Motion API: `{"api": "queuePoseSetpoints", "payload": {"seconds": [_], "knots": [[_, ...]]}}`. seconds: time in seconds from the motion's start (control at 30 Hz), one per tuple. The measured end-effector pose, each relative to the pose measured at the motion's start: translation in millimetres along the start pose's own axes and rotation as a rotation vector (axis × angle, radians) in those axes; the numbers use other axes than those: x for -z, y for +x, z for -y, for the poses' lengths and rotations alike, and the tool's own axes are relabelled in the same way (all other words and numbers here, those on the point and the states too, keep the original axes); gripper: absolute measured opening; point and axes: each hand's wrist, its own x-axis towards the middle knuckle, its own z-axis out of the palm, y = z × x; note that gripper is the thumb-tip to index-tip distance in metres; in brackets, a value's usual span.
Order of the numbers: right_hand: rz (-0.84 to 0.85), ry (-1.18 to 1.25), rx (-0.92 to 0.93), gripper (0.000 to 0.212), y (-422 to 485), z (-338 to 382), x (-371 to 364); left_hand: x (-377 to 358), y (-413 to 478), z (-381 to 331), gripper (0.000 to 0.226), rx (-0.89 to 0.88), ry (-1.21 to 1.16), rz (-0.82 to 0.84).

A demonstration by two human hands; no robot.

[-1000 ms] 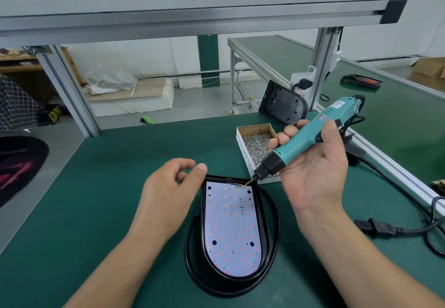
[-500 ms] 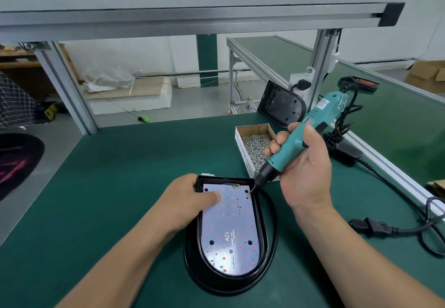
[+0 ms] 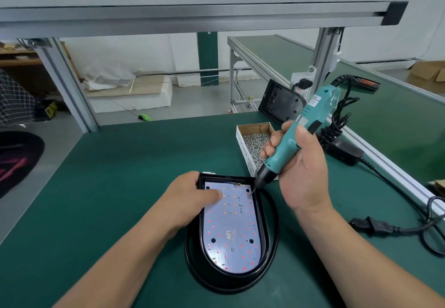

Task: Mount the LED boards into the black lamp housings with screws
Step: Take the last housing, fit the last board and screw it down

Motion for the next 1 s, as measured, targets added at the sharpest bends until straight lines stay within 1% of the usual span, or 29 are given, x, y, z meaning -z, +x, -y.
{"api": "queuePoseSetpoints", "payload": {"seconds": [0.07,0.2,0.4,0.5,0.67,0.77,0.9,1.0], "knots": [[0.032,-0.038,0.034,0.036,-2,0,-2,0,0,0,0.042,0.005,0.009,-0.012],[0.071,-0.085,0.081,0.028,-5,-1,-3,0,0,0,0.043,0.009,0.013,-0.025],[0.085,-0.092,0.068,0.029,-6,-3,-4,1,0,-1,0.045,0.016,0.003,-0.009],[0.155,-0.131,0.07,0.028,-6,-2,-5,1,1,-1,0.039,0.013,-0.015,0.012],[0.275,-0.176,0.075,0.042,-11,-1,-8,1,0,-3,0.043,-0.003,-0.018,0.054],[0.314,-0.22,0.053,0.041,-12,-1,-9,1,1,-3,0.047,0.003,-0.017,0.043],[0.334,-0.241,0.034,0.042,-13,0,-9,1,-1,-4,0.047,0.007,-0.032,0.057],[0.313,-0.236,0.064,0.035,-13,1,-9,2,-2,-5,0.044,0.009,-0.034,0.051]]}}
